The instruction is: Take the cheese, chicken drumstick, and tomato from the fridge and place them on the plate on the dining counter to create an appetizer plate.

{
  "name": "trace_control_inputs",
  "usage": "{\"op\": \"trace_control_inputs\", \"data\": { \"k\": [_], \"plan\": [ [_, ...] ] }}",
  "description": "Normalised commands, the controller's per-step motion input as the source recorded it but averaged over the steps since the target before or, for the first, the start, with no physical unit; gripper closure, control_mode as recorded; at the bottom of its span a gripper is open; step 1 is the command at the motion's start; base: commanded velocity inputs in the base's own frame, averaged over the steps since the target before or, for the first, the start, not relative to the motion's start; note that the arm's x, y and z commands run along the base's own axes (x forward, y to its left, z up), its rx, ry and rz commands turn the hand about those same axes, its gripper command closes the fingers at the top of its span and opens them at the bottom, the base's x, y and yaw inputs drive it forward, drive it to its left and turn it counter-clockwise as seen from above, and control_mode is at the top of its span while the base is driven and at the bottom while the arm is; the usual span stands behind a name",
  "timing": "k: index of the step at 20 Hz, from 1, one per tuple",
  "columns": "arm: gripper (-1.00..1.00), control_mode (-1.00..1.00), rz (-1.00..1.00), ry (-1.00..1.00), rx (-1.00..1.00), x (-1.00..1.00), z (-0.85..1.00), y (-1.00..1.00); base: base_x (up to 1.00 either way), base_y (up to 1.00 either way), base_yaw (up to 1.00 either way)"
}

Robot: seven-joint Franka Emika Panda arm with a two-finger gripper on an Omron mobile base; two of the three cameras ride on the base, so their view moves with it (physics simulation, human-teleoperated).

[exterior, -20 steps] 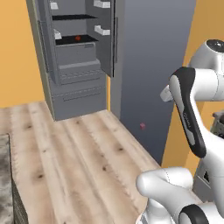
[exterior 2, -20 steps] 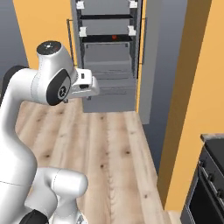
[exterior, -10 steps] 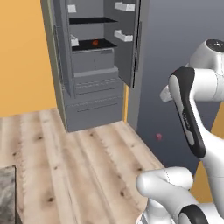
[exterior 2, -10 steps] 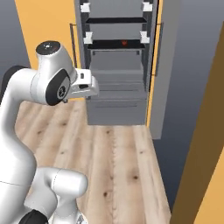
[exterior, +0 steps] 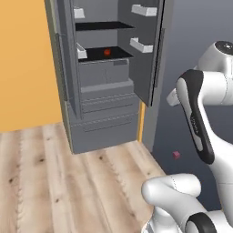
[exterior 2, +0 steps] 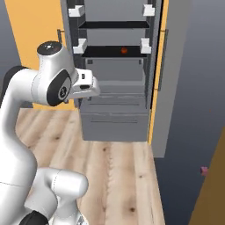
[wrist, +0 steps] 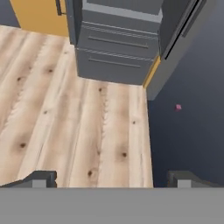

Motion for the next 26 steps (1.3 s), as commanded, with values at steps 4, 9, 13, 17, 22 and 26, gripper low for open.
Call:
{"op": "trace_control_inputs", "data": {
  "k": [4,9,13,17,22,26],
  "plan": [
    [-1.0,1.0,0.0,0.0,0.0,0.0,0.0,0.0,1.0,-0.01,0.13],
    [-1.0,1.0,0.0,0.0,0.0,0.0,0.0,0.0,1.0,-0.18,0.07],
    [-1.0,1.0,0.0,0.0,0.0,0.0,0.0,0.0,1.0,-0.34,0.01],
    [-1.0,1.0,0.0,0.0,0.0,0.0,0.0,0.0,1.0,-0.36,0.0],
    [-1.0,1.0,0.0,0.0,0.0,0.0,0.0,0.0,1.0,-0.19,0.0],
    [-1.0,1.0,0.0,0.0,0.0,0.0,0.0,0.0,1.0,0.0,0.02]
  ]
}}
